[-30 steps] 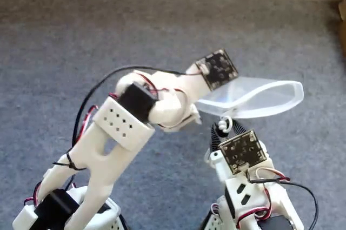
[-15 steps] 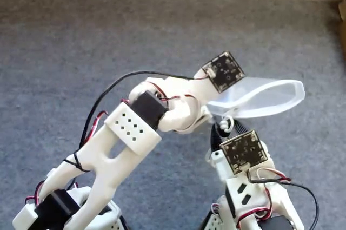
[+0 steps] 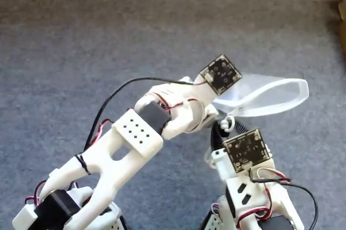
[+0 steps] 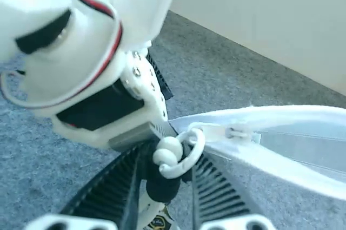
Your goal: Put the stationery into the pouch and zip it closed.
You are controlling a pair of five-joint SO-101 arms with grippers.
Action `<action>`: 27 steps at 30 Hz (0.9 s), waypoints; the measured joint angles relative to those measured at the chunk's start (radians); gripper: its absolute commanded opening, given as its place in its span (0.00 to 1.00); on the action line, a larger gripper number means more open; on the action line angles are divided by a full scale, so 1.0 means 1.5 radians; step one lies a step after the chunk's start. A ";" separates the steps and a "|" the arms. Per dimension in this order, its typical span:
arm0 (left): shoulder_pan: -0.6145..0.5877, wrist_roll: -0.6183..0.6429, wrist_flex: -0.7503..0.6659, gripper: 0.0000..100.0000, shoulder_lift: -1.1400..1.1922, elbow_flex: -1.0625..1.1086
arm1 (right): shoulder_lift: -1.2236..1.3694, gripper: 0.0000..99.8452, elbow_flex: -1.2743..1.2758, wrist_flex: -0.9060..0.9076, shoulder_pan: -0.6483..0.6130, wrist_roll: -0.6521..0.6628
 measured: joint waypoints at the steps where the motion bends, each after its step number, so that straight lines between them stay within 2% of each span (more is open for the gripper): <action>1: 0.003 0.000 -0.017 0.24 0.000 0.011 | 0.000 0.01 0.000 0.000 0.000 0.000; 3: 0.004 0.000 -0.044 0.23 0.000 0.028 | 0.000 0.01 0.000 0.000 0.000 0.000; 7: 0.009 0.000 -0.068 0.13 0.000 0.046 | 0.000 0.01 0.000 -0.012 0.010 -0.010; 12: 0.023 0.001 -0.071 0.05 0.001 0.047 | -0.001 0.01 0.000 -0.063 0.103 -0.042; 15: 0.023 0.001 -0.072 0.00 0.001 0.047 | -0.001 0.01 0.000 -0.072 0.127 -0.046; 27: 0.021 0.001 -0.071 0.02 -0.029 0.057 | -0.001 0.01 0.000 -0.074 0.136 -0.046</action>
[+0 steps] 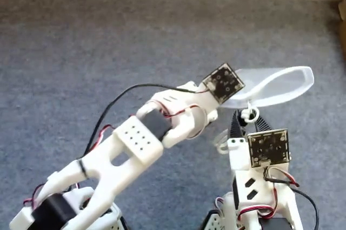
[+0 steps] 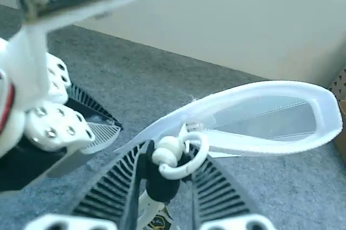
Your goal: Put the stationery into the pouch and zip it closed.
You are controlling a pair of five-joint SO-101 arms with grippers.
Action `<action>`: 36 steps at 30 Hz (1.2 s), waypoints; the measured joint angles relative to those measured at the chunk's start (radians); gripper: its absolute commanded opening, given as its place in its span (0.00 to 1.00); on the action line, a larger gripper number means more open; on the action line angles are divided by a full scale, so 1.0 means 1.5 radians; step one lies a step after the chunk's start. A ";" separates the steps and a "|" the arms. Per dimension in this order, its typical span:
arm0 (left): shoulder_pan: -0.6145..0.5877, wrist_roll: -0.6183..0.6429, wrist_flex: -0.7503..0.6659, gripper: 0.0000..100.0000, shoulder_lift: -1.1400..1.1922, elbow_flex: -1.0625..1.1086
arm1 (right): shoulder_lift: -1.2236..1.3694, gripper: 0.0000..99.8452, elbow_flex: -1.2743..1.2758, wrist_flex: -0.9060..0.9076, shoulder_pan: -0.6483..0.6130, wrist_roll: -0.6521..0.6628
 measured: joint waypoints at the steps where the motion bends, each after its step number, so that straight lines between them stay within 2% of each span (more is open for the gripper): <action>1: 0.000 0.000 0.001 0.05 -0.020 0.005 | 0.000 0.01 0.000 0.000 0.000 -0.004; 6: -0.002 0.000 0.014 0.28 -0.128 0.053 | 0.000 0.01 0.000 0.000 0.000 -0.029; 14: 0.000 0.065 -0.027 0.27 -0.164 0.094 | 0.000 0.01 0.000 0.000 0.000 -0.040; 22: -0.001 0.068 -0.127 0.27 -0.066 0.094 | 0.000 0.01 0.000 0.000 -0.001 -0.068; 28: -0.001 0.068 -0.214 0.27 0.001 0.094 | 0.000 0.01 0.000 0.000 -0.061 -0.068; 33: -0.002 0.068 -0.237 0.27 0.011 0.095 | 0.000 0.01 -0.001 0.001 -0.065 -0.068; 36: -0.002 0.062 -0.239 0.20 0.011 0.095 | 0.000 0.01 -0.001 0.002 -0.065 -0.068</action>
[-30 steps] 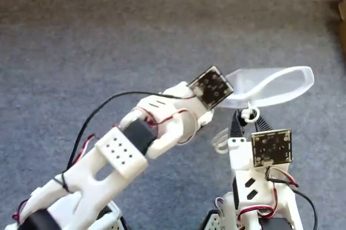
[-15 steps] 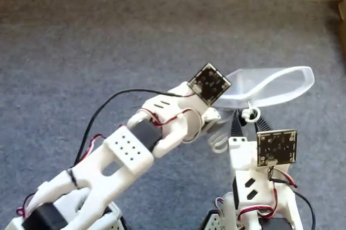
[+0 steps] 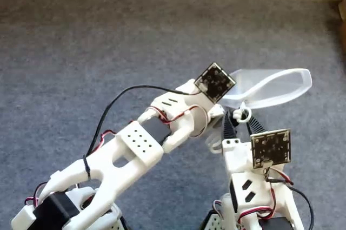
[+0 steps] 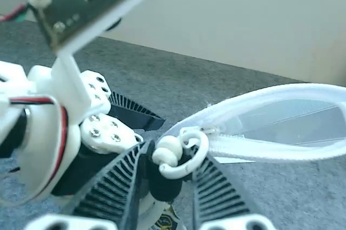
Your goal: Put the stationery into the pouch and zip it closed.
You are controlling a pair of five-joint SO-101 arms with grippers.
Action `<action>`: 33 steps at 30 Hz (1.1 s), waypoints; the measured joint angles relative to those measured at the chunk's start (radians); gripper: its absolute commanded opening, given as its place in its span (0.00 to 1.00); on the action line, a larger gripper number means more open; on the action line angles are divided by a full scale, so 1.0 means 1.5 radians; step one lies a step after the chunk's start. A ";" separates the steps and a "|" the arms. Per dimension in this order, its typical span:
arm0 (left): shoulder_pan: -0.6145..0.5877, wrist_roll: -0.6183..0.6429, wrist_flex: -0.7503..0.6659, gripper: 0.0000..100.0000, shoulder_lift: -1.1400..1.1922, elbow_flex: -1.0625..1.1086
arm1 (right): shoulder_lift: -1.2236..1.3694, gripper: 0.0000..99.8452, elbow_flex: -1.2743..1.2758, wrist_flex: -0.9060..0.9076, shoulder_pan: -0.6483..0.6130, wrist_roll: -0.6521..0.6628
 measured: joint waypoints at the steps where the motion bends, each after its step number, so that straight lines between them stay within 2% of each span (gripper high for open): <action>1: 0.000 -0.008 -0.001 0.17 0.000 0.000 | 0.000 0.01 0.000 0.000 0.000 0.000; 5: 0.015 -0.035 -0.002 0.01 0.000 0.000 | 0.000 0.01 0.000 0.000 0.000 0.000; 18: 0.020 -0.042 -0.002 0.00 0.000 0.000 | 0.001 0.01 0.000 0.000 -0.001 0.000; 22: -0.001 -0.042 0.003 0.00 -0.001 0.000 | 0.001 0.01 0.000 0.000 -0.002 0.000; 26: -0.010 -0.044 0.084 0.00 -0.058 0.000 | 0.001 0.01 0.000 0.000 -0.005 0.000; 33: -0.014 -0.109 0.262 0.00 -0.207 0.000 | 0.000 0.01 -0.054 0.000 -0.005 -0.005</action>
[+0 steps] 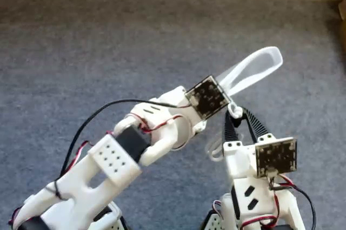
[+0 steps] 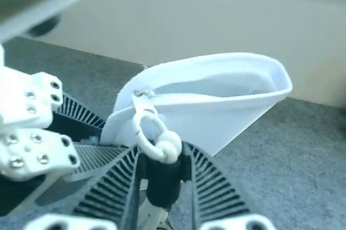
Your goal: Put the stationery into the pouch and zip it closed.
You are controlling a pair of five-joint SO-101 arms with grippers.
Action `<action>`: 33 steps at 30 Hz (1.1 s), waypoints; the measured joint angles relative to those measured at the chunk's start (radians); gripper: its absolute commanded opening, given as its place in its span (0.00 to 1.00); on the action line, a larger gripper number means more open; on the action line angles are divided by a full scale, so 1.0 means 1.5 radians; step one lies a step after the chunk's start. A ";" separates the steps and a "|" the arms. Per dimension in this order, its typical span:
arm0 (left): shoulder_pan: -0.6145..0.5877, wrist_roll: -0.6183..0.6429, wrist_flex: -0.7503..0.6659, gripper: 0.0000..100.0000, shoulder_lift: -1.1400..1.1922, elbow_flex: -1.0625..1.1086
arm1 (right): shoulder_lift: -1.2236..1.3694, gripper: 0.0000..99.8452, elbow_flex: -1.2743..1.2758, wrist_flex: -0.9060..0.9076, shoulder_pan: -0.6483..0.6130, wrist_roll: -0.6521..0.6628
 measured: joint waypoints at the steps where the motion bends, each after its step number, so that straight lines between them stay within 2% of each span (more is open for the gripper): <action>1: -0.001 -0.002 0.017 0.00 -0.014 0.000 | 0.000 0.01 -0.005 0.000 0.000 0.000; 6: -0.002 -0.006 0.077 0.00 -0.068 0.002 | 0.000 0.01 -0.017 0.005 0.000 0.000; 14: -0.002 -0.007 0.077 0.01 -0.171 0.107 | -0.001 0.01 -0.017 0.057 -0.006 0.001; 21: -0.003 -0.007 0.078 0.17 -0.258 0.154 | -0.001 0.01 -0.018 0.059 -0.078 0.001; 26: -0.004 0.045 0.078 0.18 -0.321 0.183 | -0.001 0.01 -0.018 0.059 -0.094 0.001; 33: -0.004 0.053 0.078 0.18 -0.393 0.186 | -0.001 0.01 -0.018 0.077 -0.095 0.001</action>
